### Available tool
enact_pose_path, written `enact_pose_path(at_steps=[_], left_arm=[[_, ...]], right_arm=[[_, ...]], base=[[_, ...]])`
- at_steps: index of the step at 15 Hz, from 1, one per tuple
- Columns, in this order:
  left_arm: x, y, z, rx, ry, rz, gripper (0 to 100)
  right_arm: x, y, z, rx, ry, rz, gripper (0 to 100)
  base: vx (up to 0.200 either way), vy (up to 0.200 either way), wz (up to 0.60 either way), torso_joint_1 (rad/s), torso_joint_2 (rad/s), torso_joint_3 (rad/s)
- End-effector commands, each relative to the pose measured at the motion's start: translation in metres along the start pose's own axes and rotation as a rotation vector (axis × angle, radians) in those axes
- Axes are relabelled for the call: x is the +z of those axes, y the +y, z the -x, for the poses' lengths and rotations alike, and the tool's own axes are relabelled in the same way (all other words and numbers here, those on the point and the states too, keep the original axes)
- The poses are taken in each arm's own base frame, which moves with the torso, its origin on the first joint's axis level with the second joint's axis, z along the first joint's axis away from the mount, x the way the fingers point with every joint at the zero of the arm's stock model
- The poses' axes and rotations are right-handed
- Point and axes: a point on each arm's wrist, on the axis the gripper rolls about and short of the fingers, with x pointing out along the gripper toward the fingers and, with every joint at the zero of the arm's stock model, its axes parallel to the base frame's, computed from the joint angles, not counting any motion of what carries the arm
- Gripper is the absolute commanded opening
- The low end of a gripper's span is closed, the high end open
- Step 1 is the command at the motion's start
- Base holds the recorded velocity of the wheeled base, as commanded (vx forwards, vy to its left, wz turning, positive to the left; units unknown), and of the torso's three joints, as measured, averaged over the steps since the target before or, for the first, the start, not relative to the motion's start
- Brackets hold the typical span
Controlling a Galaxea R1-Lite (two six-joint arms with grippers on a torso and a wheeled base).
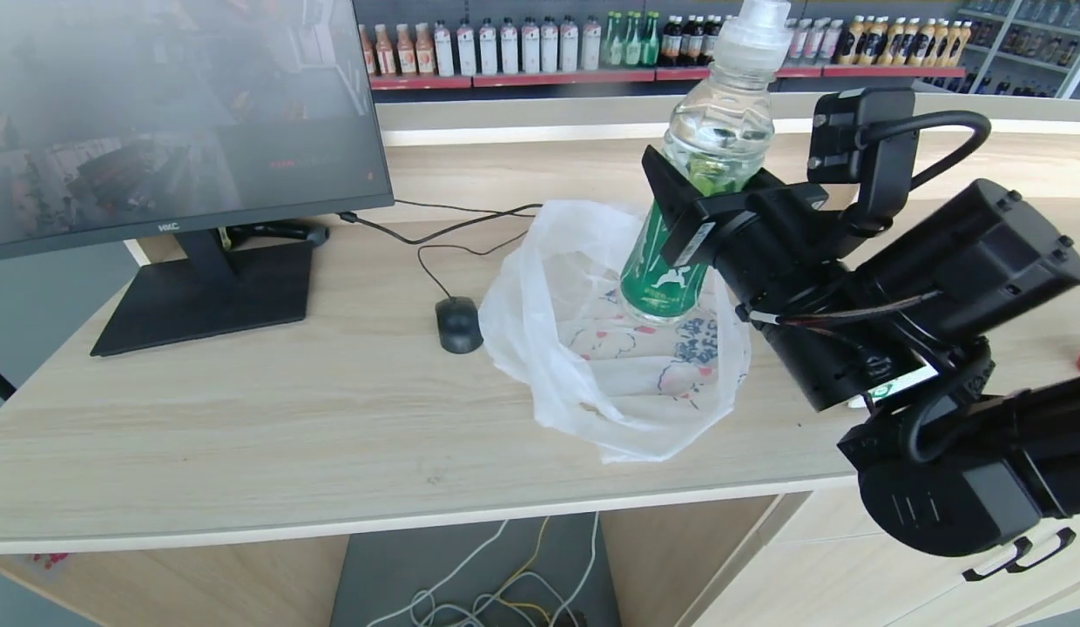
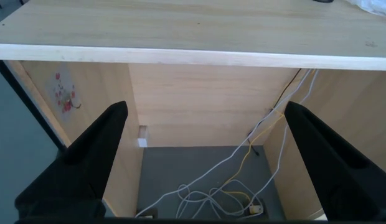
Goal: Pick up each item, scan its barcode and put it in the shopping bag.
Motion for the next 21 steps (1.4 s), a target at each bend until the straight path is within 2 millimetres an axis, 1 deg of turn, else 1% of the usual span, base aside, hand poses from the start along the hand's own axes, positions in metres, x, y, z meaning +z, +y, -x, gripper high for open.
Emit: enact_pose_path(at_steps=[1,6,8,12,15,17,21], left_arm=[[0.000,0.000,0.000,0.001,-0.001,0.000,100],[0.000,0.000,0.000,0.001,-0.001,0.000,100],[0.000,0.000,0.000,0.000,-0.001,0.000,100],[0.000,0.000,0.000,0.001,-0.001,0.000,100],[0.000,0.000,0.000,0.001,-0.001,0.000,100],[0.000,0.000,0.000,0.001,-0.001,0.000,100],[0.000,0.000,0.000,0.001,-0.001,0.000,100]], right_arm=[[-0.018,0.005,-0.008,0.002,0.020,0.005,0],[-0.039,0.010,-0.016,0.006,0.042,0.009,0],[-0.054,0.014,-0.023,0.007,0.052,0.013,0],[-0.073,0.017,-0.031,0.005,0.060,0.016,0],[-0.083,0.021,-0.037,0.006,0.057,0.014,0],[-0.093,0.023,-0.040,0.009,0.063,0.017,0],[-0.099,0.019,-0.043,0.008,0.084,0.029,0]], base=[[0.000,0.000,0.00,0.000,0.00,0.000],[0.000,0.000,0.00,0.000,0.00,0.000],[0.000,0.000,0.00,0.000,0.00,0.000],[0.000,0.000,0.00,0.000,0.00,0.000],[0.000,0.000,0.00,0.000,0.00,0.000],[0.000,0.000,0.00,0.000,0.00,0.000],[0.000,0.000,0.00,0.000,0.00,0.000]])
